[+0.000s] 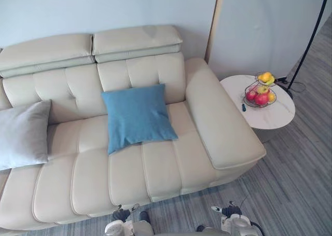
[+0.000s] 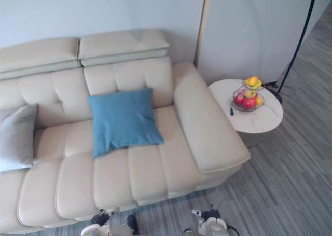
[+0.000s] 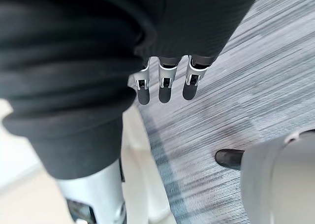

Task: Pick up cushions and gather them together orderly.

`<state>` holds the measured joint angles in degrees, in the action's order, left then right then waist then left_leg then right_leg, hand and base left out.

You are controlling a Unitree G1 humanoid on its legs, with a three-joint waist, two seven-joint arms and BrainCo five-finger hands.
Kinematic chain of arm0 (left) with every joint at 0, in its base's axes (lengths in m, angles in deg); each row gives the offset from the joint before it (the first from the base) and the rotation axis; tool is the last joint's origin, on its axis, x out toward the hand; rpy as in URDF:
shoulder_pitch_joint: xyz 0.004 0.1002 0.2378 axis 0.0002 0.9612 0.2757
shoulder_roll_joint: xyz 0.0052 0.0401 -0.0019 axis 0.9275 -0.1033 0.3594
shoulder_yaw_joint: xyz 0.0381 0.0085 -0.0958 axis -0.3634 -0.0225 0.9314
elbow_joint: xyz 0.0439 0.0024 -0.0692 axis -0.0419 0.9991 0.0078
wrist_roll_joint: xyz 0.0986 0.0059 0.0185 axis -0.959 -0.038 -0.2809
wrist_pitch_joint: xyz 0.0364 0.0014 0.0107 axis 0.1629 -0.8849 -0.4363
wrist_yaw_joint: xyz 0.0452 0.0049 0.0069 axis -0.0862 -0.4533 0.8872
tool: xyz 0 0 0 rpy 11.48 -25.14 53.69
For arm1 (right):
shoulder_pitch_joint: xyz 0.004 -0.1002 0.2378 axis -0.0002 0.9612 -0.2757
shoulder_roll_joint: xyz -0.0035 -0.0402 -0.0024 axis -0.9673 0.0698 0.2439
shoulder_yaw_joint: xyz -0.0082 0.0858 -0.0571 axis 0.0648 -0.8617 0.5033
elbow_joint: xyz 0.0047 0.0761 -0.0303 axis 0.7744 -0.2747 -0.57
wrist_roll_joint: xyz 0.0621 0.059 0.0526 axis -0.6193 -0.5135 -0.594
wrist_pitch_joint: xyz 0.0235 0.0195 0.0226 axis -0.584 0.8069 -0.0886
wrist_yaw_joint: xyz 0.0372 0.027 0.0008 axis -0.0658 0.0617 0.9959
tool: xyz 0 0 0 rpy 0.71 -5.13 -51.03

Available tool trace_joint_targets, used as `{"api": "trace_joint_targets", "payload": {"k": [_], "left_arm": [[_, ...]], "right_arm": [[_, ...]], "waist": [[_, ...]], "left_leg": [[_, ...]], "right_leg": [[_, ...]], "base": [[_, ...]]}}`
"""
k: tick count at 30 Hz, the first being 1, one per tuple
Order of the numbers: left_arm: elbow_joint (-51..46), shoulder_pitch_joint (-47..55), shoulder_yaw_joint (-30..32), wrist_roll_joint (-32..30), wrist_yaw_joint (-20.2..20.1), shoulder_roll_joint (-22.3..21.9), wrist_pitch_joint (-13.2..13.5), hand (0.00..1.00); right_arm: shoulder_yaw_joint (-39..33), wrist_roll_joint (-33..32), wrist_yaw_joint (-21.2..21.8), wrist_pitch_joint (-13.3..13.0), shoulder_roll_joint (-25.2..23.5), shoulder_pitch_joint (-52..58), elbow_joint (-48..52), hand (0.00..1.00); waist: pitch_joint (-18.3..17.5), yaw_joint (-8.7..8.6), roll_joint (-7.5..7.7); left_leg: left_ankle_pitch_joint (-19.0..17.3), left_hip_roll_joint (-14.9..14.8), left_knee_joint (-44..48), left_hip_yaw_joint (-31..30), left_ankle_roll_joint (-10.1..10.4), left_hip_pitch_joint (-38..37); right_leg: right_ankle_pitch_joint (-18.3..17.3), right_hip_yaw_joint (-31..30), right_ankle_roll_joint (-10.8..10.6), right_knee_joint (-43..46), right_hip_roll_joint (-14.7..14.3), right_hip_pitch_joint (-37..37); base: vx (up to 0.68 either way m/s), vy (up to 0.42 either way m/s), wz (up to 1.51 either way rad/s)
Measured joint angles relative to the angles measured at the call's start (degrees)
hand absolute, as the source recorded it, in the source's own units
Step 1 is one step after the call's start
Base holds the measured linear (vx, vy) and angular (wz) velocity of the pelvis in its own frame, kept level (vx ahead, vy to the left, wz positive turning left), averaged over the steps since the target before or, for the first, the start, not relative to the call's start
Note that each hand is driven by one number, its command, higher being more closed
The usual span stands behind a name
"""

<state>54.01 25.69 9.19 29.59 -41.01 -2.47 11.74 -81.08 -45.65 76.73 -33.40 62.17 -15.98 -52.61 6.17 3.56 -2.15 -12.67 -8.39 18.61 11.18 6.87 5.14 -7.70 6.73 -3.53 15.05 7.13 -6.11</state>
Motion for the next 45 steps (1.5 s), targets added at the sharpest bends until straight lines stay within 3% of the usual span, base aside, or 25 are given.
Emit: {"api": "trace_joint_targets", "payload": {"k": [5, 6, 8, 15, 17, 18, 19, 21, 22, 25, 28, 30, 32, 33, 35, 38, 39, 40, 41, 42, 43, 45], "left_arm": [[0.08, 1.23, -0.27, 0.05, 0.05, -0.19, -0.01, 0.00], [0.15, 1.17, -0.29, 0.03, 0.05, -0.51, -0.08, 0.00], [0.20, 1.01, -0.27, -0.10, 0.02, -0.73, -0.11, 0.00], [2.08, -0.77, -0.13, -2.10, -0.74, -0.76, -0.31, 0.00], [2.38, -1.04, -0.23, -2.94, -0.79, -0.74, -0.43, 0.00], [2.24, -1.33, -0.28, -2.96, -0.81, -0.69, -0.55, 0.00], [1.96, -1.74, -1.03, -2.97, -0.83, -0.72, -0.85, 0.00], [1.12, -1.74, -2.61, -2.99, -0.99, -0.47, -1.01, 0.00], [1.28, -1.41, -2.63, -3.00, -1.05, -0.24, -1.05, 0.00], [1.68, -1.52, -4.13, -3.32, -1.23, 0.59, -1.23, 0.00], [2.37, -1.69, -5.20, -4.26, -1.77, 1.36, -1.24, 0.00], [2.23, -2.61, -4.48, -4.36, -2.02, 1.40, -1.07, 0.00], [1.46, -2.60, -4.46, -4.43, -2.12, 1.32, -0.98, 0.00], [0.10, -2.79, -4.63, -4.42, -2.09, 1.20, -0.91, 0.00], [-0.77, -2.85, -4.62, -4.36, -2.07, 0.66, -0.63, 0.00], [-1.69, -3.09, -4.47, -4.02, -1.70, -0.66, -0.30, 0.00], [-1.61, -2.99, -4.53, -4.02, -1.58, -0.90, -0.13, 0.00], [-1.49, -2.78, -4.58, -3.99, -1.59, -1.09, -0.10, 0.00], [-1.52, -2.64, -4.02, -4.02, -1.62, -0.79, -0.12, 0.00], [-1.53, -2.65, -3.42, -4.08, -1.65, -0.42, -0.17, 0.00], [-1.57, -2.68, -2.89, -4.08, -1.61, 0.15, -0.19, 0.00], [-1.43, -3.24, -2.91, -4.08, -1.61, 0.99, -0.40, 0.00]], "right_arm": [[-1.99, 0.87, 0.16, 0.55, -2.32, 3.21, 0.26, 0.00], [-2.12, 0.88, 0.16, 0.52, -2.16, 3.29, 0.27, 0.00], [-2.20, 0.86, 0.17, 0.53, -2.23, 3.63, 0.25, 0.00], [-1.18, 0.37, 0.35, 0.08, -3.17, 1.86, 0.51, 0.00], [0.43, 0.33, 0.44, -0.05, -3.50, 0.41, 0.56, 0.00], [0.60, 0.33, 0.48, -0.09, -3.64, -0.18, 0.82, 0.00], [0.26, 0.33, 0.45, -0.03, -3.47, -0.53, 1.17, 0.00], [-0.81, 0.34, 0.44, -0.07, -3.25, 0.06, 0.71, 0.00], [-0.83, 0.34, 0.41, -0.06, -2.99, -0.11, 0.24, 0.00], [-0.81, 0.36, 0.30, -0.23, -1.43, -0.91, -1.51, 0.00], [-0.87, 0.25, 0.15, -0.12, -0.54, -0.88, -2.86, 0.00], [-0.81, -1.22, -0.05, -0.15, -0.26, -0.05, -3.02, 0.00], [-0.76, -1.90, -0.44, -0.14, -0.27, -0.17, -2.94, 0.00], [-0.83, -2.02, -0.71, -0.14, -0.50, -0.88, -3.14, 0.00], [-0.76, -2.04, -1.07, -0.06, -0.86, -0.97, -3.10, 0.00], [-0.75, -2.02, -1.76, -0.05, -1.06, -1.02, -2.32, 0.00], [-0.74, -1.93, -1.85, -0.04, -1.11, -0.89, -2.19, 0.00], [-0.72, -1.92, -1.87, 0.03, -1.27, -0.44, -1.47, 0.00], [-0.70, -1.92, -1.93, -0.09, -2.29, 0.04, -0.18, 0.00], [-0.71, -1.92, -1.93, -0.10, -2.85, 0.49, 0.78, 0.00], [-0.81, -1.92, -1.82, -0.20, -4.07, 1.67, 1.44, 0.00], [-0.85, -1.98, -1.72, -0.25, -5.52, 1.37, 1.49, 0.00]], "waist": [[-2.70, -0.61, 1.35], [-2.71, -0.90, 0.99], [-2.69, -0.92, 0.81], [-2.35, -0.70, 0.63], [-1.92, -0.57, 0.43], [-1.45, -0.35, -0.30], [-1.31, -0.70, -0.32], [-0.75, -0.85, -0.16], [-0.39, -0.75, 0.40], [0.33, -1.62, -0.38], [0.76, -1.77, -0.48], [2.20, -2.12, -0.55], [2.75, -2.01, -0.37], [3.41, -1.28, -0.28], [3.78, -0.34, 0.22], [3.86, 0.36, -0.81], [3.68, 0.82, -1.10], [3.38, 1.18, -1.52], [3.14, 1.48, -1.35], [2.68, 1.40, -0.13], [1.90, 1.55, 1.75], [1.69, 2.13, 3.31]], "left_leg": [[-0.06, 3.73, -8.11, 0.51, -0.16, -3.38], [2.27, 3.70, -8.32, -0.25, -1.29, -3.55], [2.87, 3.48, -8.76, 0.11, -2.02, -4.75], [2.85, 2.28, -10.46, 7.87, -2.11, -8.14], [2.76, 0.85, -10.41, 13.54, -2.29, -8.04], [2.64, -0.32, -10.50, 16.48, -2.53, -7.86], [2.46, -0.23, -12.02, 19.79, -2.36, -8.51], [2.02, -0.10, -12.27, 24.43, -1.61, -10.44], [1.73, 0.03, -12.11, 26.18, -1.14, -11.57], [0.99, -1.64, -9.03, 26.81, -0.89, -12.06], [-1.26, -7.88, 5.95, 23.71, -2.32, -9.17], [-3.80, -12.44, 23.44, 17.88, -6.45, -3.80], [-5.73, -10.41, 27.57, 11.88, -5.44, -0.09], [-6.78, -6.85, 26.98, 6.31, -4.17, 2.28], [-7.62, -1.24, 22.68, -1.86, -3.02, 6.29], [-6.91, 6.37, 13.41, -17.54, -2.25, 11.14], [-5.40, 7.29, 10.09, -20.82, -3.35, 11.05], [-1.10, 6.69, 6.94, -22.41, -4.54, 10.31], [0.87, 5.90, 6.57, -19.69, -2.71, 8.69], [0.45, 6.00, 6.11, -18.07, -3.31, 8.22], [-0.52, 5.82, 5.61, -15.13, -4.10, 7.63], [-1.51, 5.33, 5.23, -11.13, -5.23, 6.13]], "right_leg": [[5.47, -4.30, -0.61, -7.88, 0.22, 0.48], [6.49, -4.29, -1.34, -8.77, -0.48, 1.28], [6.62, -4.81, -1.33, -9.54, -1.02, 1.92], [9.49, -10.70, -0.01, -11.00, -3.83, -0.16], [13.04, -5.85, 2.57, -10.87, -5.53, -3.53], [12.68, 1.31, 5.90, -11.03, -5.46, -4.43], [5.62, 16.36, 8.25, -3.28, -2.77, -6.21], [-0.67, 30.01, 10.31, 2.20, 0.86, -5.37], [-1.97, 32.08, 9.95, 2.27, 1.17, -4.77], [-2.09, 25.48, 8.44, 0.32, -3.11, -4.62], [-2.26, 20.61, 8.54, -2.79, -7.87, -2.45], [-2.64, 17.11, 10.17, -3.45, -10.59, 0.16], [-2.66, 12.61, 11.39, -3.38, -12.14, 1.06], [-2.61, 9.42, 11.49, -3.35, -12.62, 1.87], [-2.47, 3.94, 10.83, -3.46, -13.18, 2.48], [-2.83, -4.37, 9.43, -3.51, -14.12, 3.25], [-3.14, -5.76, 8.90, -3.37, -14.23, 3.57], [-4.19, -8.14, 8.21, -2.62, -14.88, 4.12], [-5.75, -10.09, 7.33, -0.67, -14.82, 4.27], [-6.75, -10.86, 6.03, 0.49, -13.98, 3.75], [-8.48, -10.84, 3.38, 3.41, -12.45, 2.35], [-8.85, -5.08, 1.00, 8.39, -9.16, -0.27]], "base": [[0.04, 0.105, -0.53], [0.20, 0.061, -0.34], [0.16, 0.019, -0.22], [0.10, 0.002, -0.73], [0.00, -0.031, -1.62], [-0.02, -0.111, -1.40], [-0.02, -0.148, -1.25], [0.01, -0.116, -1.12], [0.02, -0.150, -1.24], [0.05, -0.223, -1.14], [0.12, -0.221, -0.94], [0.16, -0.146, -0.89], [0.15, -0.040, -1.19], [0.16, 0.034, -1.58], [0.16, 0.067, -1.63], [0.19, 0.148, -1.52], [0.21, 0.170, -1.52], [0.27, 0.196, -1.51], [0.29, 0.204, -1.28], [0.32, 0.205, -1.15], [0.32, 0.181, -0.91], [0.36, 0.193, -1.09]]}}
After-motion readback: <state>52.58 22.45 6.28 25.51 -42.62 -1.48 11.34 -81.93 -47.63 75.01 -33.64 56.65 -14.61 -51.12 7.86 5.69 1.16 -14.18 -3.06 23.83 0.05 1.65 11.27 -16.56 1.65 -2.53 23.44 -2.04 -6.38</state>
